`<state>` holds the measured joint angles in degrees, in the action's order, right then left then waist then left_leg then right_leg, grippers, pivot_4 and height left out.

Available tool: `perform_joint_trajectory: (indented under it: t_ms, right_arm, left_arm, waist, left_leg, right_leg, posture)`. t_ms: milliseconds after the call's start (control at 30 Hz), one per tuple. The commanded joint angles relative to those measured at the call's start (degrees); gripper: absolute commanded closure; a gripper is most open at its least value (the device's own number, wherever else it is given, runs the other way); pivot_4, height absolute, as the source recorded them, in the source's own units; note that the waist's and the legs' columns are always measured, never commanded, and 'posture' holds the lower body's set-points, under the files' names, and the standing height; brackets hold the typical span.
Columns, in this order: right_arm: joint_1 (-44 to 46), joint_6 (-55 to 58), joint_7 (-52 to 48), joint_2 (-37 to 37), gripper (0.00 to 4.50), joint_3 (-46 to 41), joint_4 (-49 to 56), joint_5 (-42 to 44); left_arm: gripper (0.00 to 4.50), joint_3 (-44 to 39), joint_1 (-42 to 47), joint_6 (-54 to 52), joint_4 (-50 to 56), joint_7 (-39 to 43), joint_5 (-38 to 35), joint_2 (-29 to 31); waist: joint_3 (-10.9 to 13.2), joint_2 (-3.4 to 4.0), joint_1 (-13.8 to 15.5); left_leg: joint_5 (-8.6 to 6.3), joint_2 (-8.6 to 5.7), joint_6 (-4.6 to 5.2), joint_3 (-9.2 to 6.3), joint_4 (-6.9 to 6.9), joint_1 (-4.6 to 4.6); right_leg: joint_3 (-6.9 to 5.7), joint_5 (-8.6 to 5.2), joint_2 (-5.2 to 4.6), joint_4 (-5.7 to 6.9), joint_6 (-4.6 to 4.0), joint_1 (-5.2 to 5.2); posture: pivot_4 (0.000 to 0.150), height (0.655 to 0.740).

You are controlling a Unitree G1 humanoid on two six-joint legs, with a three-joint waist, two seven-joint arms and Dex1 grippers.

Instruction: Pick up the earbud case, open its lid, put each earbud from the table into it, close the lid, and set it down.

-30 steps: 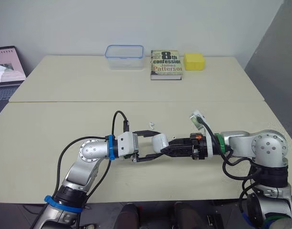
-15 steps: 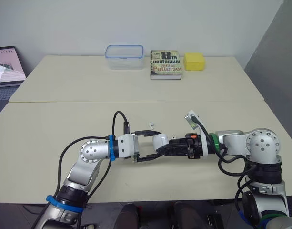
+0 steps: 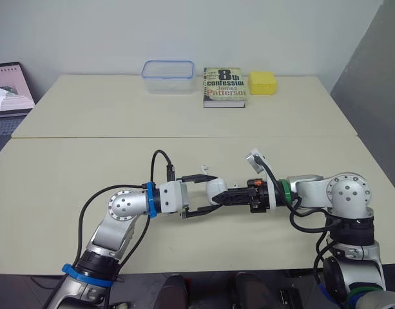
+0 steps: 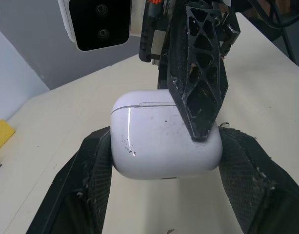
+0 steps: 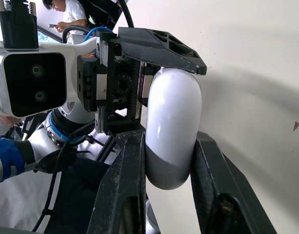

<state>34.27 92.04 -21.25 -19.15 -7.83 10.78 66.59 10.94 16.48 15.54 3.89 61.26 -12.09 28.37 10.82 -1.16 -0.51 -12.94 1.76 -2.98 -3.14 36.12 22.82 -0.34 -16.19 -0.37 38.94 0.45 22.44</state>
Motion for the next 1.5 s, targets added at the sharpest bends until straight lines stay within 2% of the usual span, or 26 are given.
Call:
perform_joint_trajectory:
  t_ms: [33, 100, 167, 267, 300, 333, 433, 500, 600, 667, 867, 1033, 1367, 1500]
  right_arm:
    - [1.37, 0.25, -0.23, 0.58, 3.69, -0.96, 0.57, 0.88]
    - [1.54, 0.32, -0.3, 0.55, 3.69, -1.03, 0.47, 0.91]
    - [1.98, 0.02, -0.82, -0.16, 3.69, -0.53, 0.55, 0.52]
    - [2.71, -1.01, -2.29, -2.51, 3.69, 1.17, 1.32, -0.85]
    - [2.87, -1.41, -2.82, -3.32, 3.69, 1.79, 1.62, -1.26]
    - [3.03, -1.75, -3.4, -4.14, 3.69, 2.19, 1.83, -1.56]
    - [4.45, -8.09, -10.1, -12.88, 3.69, 9.7, 6.14, -7.61]
    - [5.93, -16.11, -17.32, -20.93, 3.69, 17.43, 10.03, -14.73]
    - [7.72, -27.56, -26.36, -29.31, 3.69, 26.83, 13.35, -24.85]
    - [8.49, -32.32, -30.3, -31.58, 3.69, 30.41, 14.15, -29.04]
    - [8.7, -40.73, -36.03, -32.88, 3.69, 35.55, 14.25, -38.35]
    - [8.09, -42.4, -37.96, -31.82, 3.69, 35.61, 13.32, -41.5]
    - [7.43, -42.91, -40.0, -30.26, 3.69, 35.06, 12.95, -44.74]
    - [7.35, -43.05, -40.7, -29.92, 3.69, 34.92, 12.95, -45.71]
  left_arm:
    - [1.72, 0.55, 0.38, 1.29, 1.46, -0.61, -0.84, -1.21]
    - [1.72, 0.03, 0.54, 0.32, 1.31, -1.24, -1.61, -1.49]
    - [0.96, -0.25, 1.32, -1.46, 0.77, -1.26, -1.48, -0.96]
    - [0.08, -0.64, 2.62, -6.69, 0.32, -0.51, -1.17, 1.36]
    - [0.0, -0.85, 2.83, -8.66, 0.52, -0.29, -1.64, 2.01]
    - [0.0, -0.93, 3.03, -10.79, 0.79, -0.12, -1.73, 2.92]
    - [0.0, -1.83, 3.19, -25.88, 3.85, 0.8, -6.13, 7.35]
    - [0.0, -2.07, 3.61, -35.45, 7.46, 0.18, -9.36, 9.37]
    - [0.0, -1.49, 4.58, -43.82, 12.67, -0.33, -12.37, 10.43]
    - [0.0, -0.04, 5.76, -47.62, 15.21, -0.69, -12.85, 10.33]
    - [0.0, 5.49, 11.96, -52.74, 16.51, -4.71, -8.99, 7.51]
    - [0.0, 9.42, 14.73, -52.6, 16.15, -4.37, -6.12, 6.88]
    - [0.0, 11.19, 17.08, -53.27, 13.94, -4.53, -4.17, 4.74]
    - [0.91, 11.28, 17.44, -53.41, 13.69, -4.18, -4.2, 4.31]
  waist:
    - [0.0, 0.0, 0.0]
    - [0.0, 0.0, 0.0]
    - [0.0, 0.0, -0.02]
    - [0.0, 0.0, -0.13]
    - [0.0, 0.0, -0.19]
    - [0.0, 0.0, -0.36]
    - [0.02, 0.03, -0.7]
    - [0.04, 0.04, -0.84]
    - [0.07, 0.05, -1.0]
    - [0.07, 0.03, -1.12]
    - [0.09, 0.02, -1.11]
    - [0.09, 0.01, -1.1]
    - [0.09, 0.0, -1.07]
    - [0.09, 0.01, -1.07]
  left_leg:
    - [0.0, 0.0, 0.0, 0.0, 0.0, 0.0]
    - [0.0, 0.0, 0.0, 0.0, 0.0, 0.0]
    - [0.0, 0.0, 0.0, 0.0, 0.0, 0.0]
    - [0.0, 0.0, 0.0, 0.0, 0.0, 0.01]
    - [0.0, 0.0, 0.0, -0.01, 0.0, 0.01]
    - [0.0, 0.0, 0.0, -0.01, 0.0, 0.01]
    - [0.0, -0.01, 0.0, 0.01, -0.03, 0.08]
    - [0.0, -0.01, 0.0, -0.01, -0.03, 0.18]
    - [0.0, -0.01, 0.0, -0.02, -0.07, 0.24]
    - [0.0, 0.0, 0.0, -0.02, -0.09, 0.23]
    - [0.0, -0.01, 0.0, 0.0, -0.05, 0.23]
    - [0.0, -0.02, -0.01, 0.02, -0.05, 0.21]
    - [0.01, -0.03, -0.01, 0.03, -0.03, 0.21]
    - [0.01, -0.02, -0.01, 0.0, -0.03, 0.21]
  right_leg:
    - [0.0, 0.0, 0.0, 0.0, 0.0, 0.0]
    - [0.0, 0.0, 0.0, 0.0, 0.0, 0.01]
    - [0.0, 0.0, 0.0, 0.0, 0.0, 0.01]
    - [-0.01, 0.0, 0.0, 0.0, 0.0, 0.02]
    - [-0.01, 0.0, 0.01, 0.0, 0.0, 0.02]
    - [-0.01, 0.0, 0.01, 0.0, 0.0, 0.02]
    - [0.02, 0.0, 0.01, -0.01, 0.01, 0.14]
    - [-0.01, -0.01, 0.01, -0.01, 0.02, 0.24]
    - [-0.02, -0.04, 0.01, -0.07, 0.06, 0.33]
    - [-0.03, -0.05, 0.01, -0.07, 0.09, 0.33]
    - [0.01, -0.05, 0.02, -0.04, 0.09, 0.33]
    - [0.03, -0.05, 0.01, -0.03, 0.09, 0.32]
    - [0.06, -0.04, 0.0, 0.0, 0.08, 0.32]
    - [0.03, -0.04, 0.0, 0.02, 0.08, 0.33]
  posture:
    - [0.15, 0.7302]
    - [0.15, 0.7302]
    - [0.15, 0.7302]
    - [0.15, 0.7302]
    - [0.15, 0.7302]
    - [0.15, 0.7302]
    - [0.15, 0.7302]
    - [0.15, 0.7302]
    - [0.15, 0.7302]
    - [0.15, 0.7302]
    - [0.15, 0.7302]
    - [0.15, 0.7302]
    - [0.15, 0.7302]
    - [0.15, 0.7302]
